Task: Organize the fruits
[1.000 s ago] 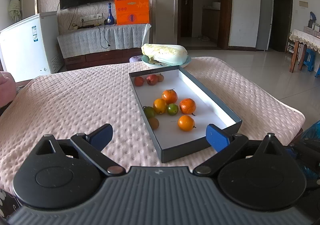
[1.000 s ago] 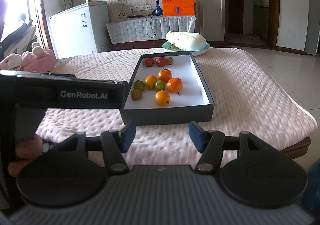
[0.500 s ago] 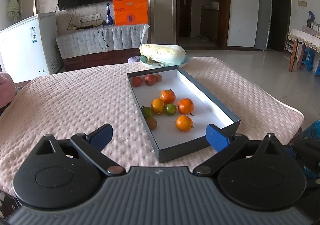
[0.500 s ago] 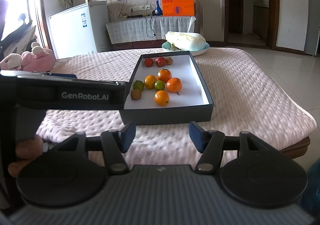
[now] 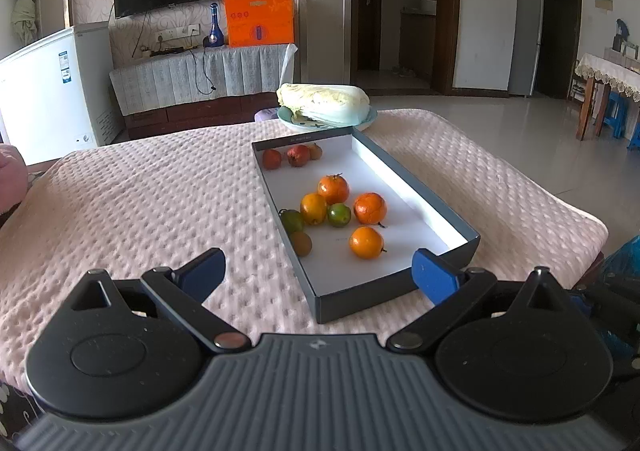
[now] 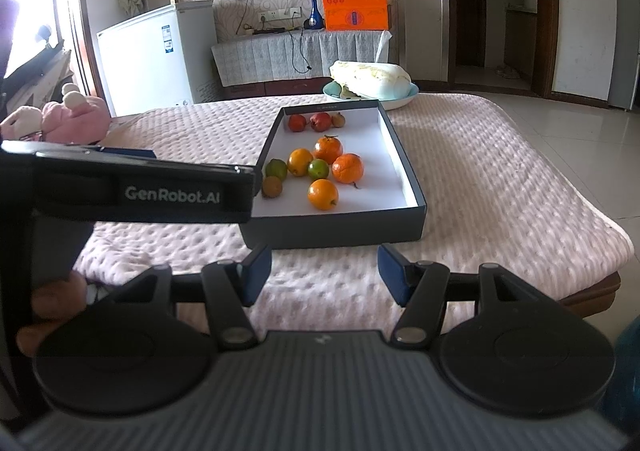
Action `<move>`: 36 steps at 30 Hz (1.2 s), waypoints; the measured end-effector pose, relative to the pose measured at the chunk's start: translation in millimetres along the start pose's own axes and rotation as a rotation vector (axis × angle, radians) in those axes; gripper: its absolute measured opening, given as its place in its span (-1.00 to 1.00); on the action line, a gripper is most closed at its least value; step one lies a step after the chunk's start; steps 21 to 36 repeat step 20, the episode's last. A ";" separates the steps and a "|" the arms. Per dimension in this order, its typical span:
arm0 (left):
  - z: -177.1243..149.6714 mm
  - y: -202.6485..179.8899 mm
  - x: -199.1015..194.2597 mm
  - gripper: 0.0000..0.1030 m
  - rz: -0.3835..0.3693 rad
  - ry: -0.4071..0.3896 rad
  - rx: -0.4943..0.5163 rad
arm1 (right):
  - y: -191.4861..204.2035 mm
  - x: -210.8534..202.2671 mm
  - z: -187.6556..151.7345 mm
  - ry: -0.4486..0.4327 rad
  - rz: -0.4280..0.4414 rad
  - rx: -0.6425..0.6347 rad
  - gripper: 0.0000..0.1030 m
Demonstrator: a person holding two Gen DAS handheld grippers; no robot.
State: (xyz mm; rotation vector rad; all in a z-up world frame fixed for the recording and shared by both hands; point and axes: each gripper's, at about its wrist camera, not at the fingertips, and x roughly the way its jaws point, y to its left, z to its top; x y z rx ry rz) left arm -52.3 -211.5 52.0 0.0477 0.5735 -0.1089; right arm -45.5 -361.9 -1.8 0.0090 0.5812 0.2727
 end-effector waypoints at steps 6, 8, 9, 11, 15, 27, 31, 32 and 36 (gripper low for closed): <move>0.8 -0.1 3.3 0.97 -0.004 0.009 -0.005 | 0.6 0.5 0.2 0.001 0.001 0.000 0.19; 0.8 -0.1 3.1 0.97 -0.008 0.007 -0.005 | 0.7 0.4 0.2 0.001 0.001 -0.001 0.19; 0.8 -0.6 2.9 0.97 -0.011 0.007 -0.003 | 0.5 0.5 0.2 0.002 0.001 -0.002 0.19; 0.8 -1.0 2.1 0.97 -0.014 0.004 0.000 | 0.6 1.4 0.3 0.003 0.000 -0.004 0.19; 1.1 -1.1 -2.2 0.95 -0.042 -0.007 0.004 | 1.9 3.2 0.8 0.007 -0.004 -0.008 0.19; -0.3 -5.4 -5.4 0.97 -0.061 -0.025 0.031 | 1.9 3.2 0.1 0.007 -0.009 -0.006 0.19; -0.3 -5.4 -5.4 0.97 -0.061 -0.025 0.031 | 1.9 3.2 0.1 0.007 -0.009 -0.006 0.19; -0.3 -5.4 -5.4 0.97 -0.061 -0.025 0.031 | 1.9 3.2 0.1 0.007 -0.009 -0.006 0.19; -0.3 -5.4 -5.4 0.97 -0.061 -0.025 0.031 | 1.9 3.2 0.1 0.007 -0.009 -0.006 0.19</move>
